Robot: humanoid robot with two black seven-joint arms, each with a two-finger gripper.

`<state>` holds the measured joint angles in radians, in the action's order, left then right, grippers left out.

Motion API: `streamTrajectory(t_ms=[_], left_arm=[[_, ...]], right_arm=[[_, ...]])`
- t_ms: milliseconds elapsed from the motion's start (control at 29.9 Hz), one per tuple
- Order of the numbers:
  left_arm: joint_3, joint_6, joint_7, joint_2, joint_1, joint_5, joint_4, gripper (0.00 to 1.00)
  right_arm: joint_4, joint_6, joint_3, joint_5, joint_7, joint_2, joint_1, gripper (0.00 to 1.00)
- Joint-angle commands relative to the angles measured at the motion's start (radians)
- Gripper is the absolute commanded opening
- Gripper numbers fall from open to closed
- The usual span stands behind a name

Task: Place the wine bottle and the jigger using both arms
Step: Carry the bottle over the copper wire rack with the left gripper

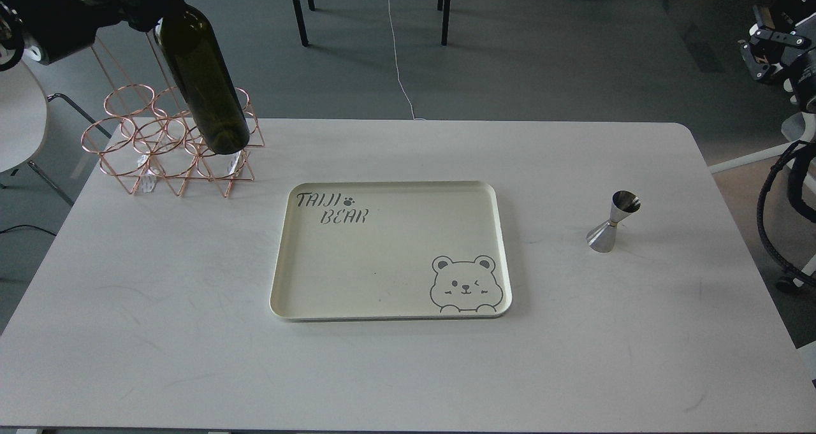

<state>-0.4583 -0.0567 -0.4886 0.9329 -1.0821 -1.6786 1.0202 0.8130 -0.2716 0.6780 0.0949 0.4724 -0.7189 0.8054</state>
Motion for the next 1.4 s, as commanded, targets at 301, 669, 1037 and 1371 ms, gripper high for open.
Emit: streamTrajectory(t_ms=[301, 669, 1037, 1371], left_arm=[[0.013, 0.003, 0.000, 0.001, -0.002, -0.052, -0.002, 0.11], [0.013, 0.003, 0.000, 0.006, -0.004, -0.052, -0.003, 0.11], [0.013, 0.003, 0.000, 0.007, -0.019, -0.052, -0.003, 0.11], [0.015, 0.003, 0.000, 0.006, -0.013, -0.095, -0.023, 0.11]], right_arm=[[0.002, 0.000, 0.000, 0.000, 0.002, 0.006, -0.003, 0.97], [0.002, 0.000, 0.000, 0.000, 0.002, 0.003, -0.003, 0.97], [0.003, 0.000, 0.000, 0.000, 0.002, 0.004, -0.003, 0.97], [0.003, 0.000, 0.000, 0.000, 0.002, 0.003, -0.003, 0.97]])
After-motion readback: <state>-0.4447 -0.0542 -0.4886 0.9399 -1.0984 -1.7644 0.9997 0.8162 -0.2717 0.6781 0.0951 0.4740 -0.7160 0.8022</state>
